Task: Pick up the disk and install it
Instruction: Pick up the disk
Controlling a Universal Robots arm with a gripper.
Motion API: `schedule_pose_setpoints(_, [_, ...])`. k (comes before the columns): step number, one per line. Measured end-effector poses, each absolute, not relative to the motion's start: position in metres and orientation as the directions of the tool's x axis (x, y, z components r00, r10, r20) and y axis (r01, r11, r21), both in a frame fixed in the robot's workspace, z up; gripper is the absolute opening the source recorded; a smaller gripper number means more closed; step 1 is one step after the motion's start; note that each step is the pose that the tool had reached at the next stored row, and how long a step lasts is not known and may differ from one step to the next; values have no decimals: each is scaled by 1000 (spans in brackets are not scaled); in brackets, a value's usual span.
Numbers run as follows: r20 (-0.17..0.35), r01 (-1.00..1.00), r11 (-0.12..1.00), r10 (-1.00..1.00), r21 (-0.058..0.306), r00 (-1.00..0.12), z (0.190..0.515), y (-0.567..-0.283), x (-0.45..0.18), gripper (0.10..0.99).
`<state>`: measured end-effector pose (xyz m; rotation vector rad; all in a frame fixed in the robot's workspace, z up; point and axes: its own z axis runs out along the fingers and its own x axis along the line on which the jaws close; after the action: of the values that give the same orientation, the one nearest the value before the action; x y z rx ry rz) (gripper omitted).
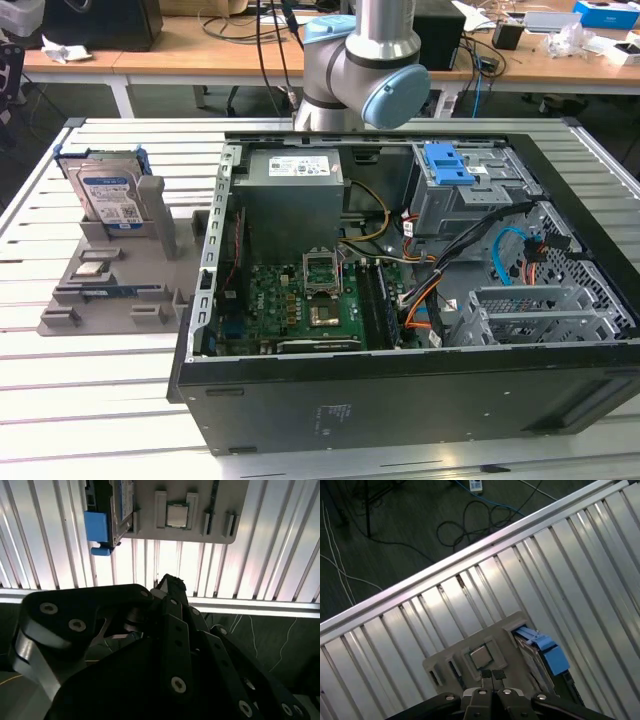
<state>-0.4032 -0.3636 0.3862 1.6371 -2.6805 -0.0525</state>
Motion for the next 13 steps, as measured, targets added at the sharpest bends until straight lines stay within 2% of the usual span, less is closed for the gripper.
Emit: schedule_pose_setpoints(13, [-17,-960,278,-960,29,-278,386,-364,-403,106])
